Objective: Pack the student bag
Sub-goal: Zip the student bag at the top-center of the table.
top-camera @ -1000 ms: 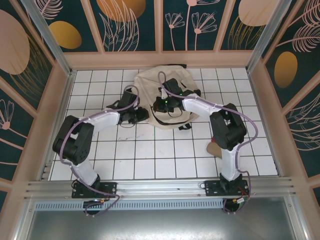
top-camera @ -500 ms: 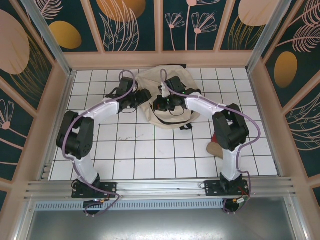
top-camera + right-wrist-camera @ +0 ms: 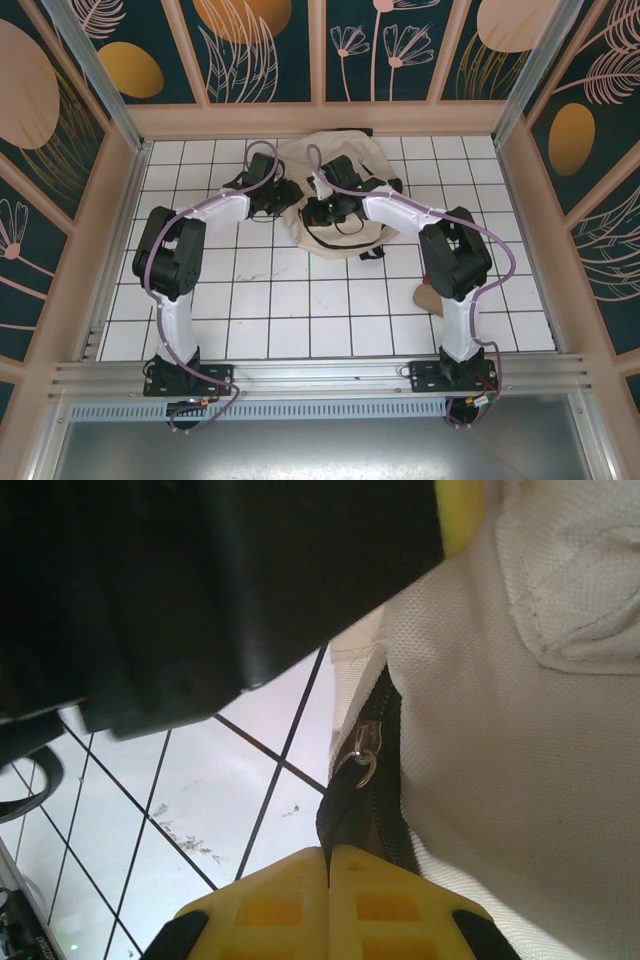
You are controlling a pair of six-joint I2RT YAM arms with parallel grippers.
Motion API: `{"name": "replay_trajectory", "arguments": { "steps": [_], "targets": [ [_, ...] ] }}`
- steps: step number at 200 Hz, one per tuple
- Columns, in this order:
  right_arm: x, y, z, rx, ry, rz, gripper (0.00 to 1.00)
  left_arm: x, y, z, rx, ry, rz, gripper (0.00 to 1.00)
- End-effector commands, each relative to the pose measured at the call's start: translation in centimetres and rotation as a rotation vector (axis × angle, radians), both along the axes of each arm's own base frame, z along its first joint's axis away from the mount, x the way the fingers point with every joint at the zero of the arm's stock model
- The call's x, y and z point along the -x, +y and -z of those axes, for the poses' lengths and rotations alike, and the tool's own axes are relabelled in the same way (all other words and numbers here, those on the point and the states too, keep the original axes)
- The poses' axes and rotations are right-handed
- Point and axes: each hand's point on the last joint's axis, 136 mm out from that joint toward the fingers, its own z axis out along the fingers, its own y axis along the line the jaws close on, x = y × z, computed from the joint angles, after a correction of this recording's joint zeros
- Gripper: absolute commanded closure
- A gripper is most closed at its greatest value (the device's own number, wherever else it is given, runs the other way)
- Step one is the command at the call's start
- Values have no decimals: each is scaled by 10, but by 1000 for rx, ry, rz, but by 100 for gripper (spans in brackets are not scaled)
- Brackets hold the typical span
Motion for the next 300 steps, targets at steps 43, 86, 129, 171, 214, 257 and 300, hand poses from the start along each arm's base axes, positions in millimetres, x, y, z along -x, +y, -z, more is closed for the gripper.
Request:
{"name": "replay_trajectory", "arguments": {
  "steps": [43,86,129,171,214,257,300],
  "targets": [
    [5,-9,-2,75,-29,-6,100,-18,3,-22,-7,-73,-49,100],
    [21,-36,-7,178,-55,12,100,-28,22,-47,-52,-145,-109,100],
    [48,-63,-18,229,-64,27,100,-38,41,-54,-56,-181,-141,100],
    [64,-92,-16,318,-68,68,100,-52,63,-61,-76,-207,-187,100],
    [62,-125,-21,403,-112,171,100,-64,101,-69,-104,-228,-246,100],
    [45,-126,-44,348,-173,230,100,-70,118,-72,-135,-245,-242,100],
    [50,-70,-50,172,-170,90,100,-41,114,-92,-90,-255,-200,36]
  ]
}}
